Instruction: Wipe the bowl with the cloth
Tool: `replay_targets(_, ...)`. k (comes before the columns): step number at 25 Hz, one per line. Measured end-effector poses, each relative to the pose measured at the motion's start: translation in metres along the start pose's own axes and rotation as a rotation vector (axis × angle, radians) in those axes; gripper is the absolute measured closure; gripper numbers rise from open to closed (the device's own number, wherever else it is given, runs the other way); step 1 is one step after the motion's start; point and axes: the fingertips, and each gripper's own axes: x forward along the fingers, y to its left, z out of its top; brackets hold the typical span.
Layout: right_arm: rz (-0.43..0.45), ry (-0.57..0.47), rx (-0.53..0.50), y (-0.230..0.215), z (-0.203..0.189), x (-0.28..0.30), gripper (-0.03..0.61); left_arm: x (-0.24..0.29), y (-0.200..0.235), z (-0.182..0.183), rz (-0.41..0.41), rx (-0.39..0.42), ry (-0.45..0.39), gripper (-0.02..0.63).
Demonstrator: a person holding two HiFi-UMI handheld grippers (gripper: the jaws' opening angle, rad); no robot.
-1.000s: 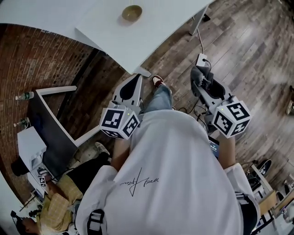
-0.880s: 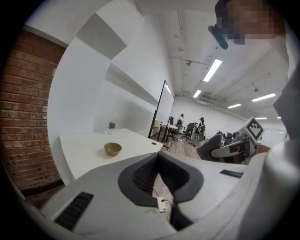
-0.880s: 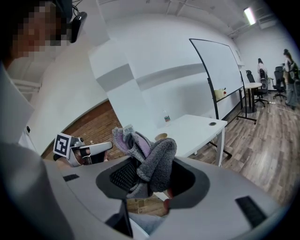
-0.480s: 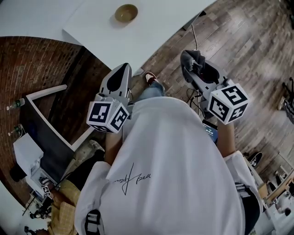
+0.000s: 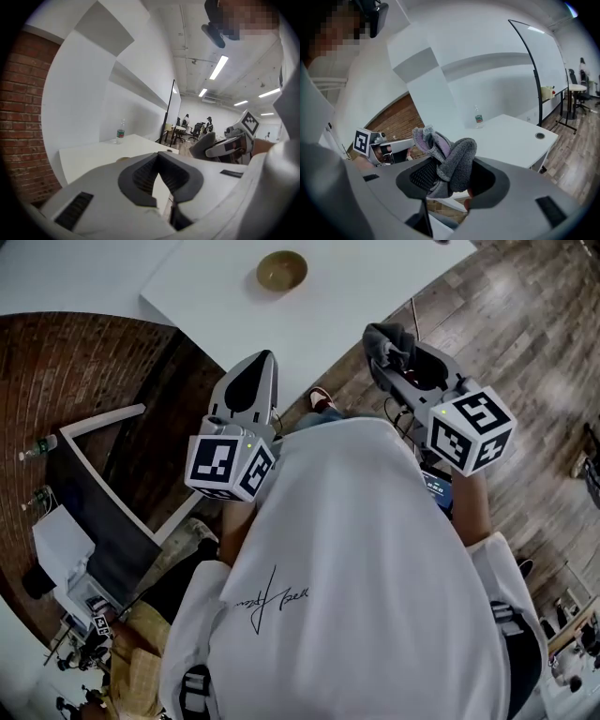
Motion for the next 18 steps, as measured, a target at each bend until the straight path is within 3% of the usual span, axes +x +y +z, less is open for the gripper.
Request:
replay_targets(11, 0.093, 0.076, -0.029, -0.012, 0.014, 0.057, 0.397, 0.02, 0.055, 0.0, 0.107, -0.013, 0.055, 0.604)
replay_targets(18, 0.108, 0.114, -0.058, -0.034, 0.03, 0.113, 0.396, 0.065, 0.097, 0.008, 0.192, -0.046, 0.076, 0.604)
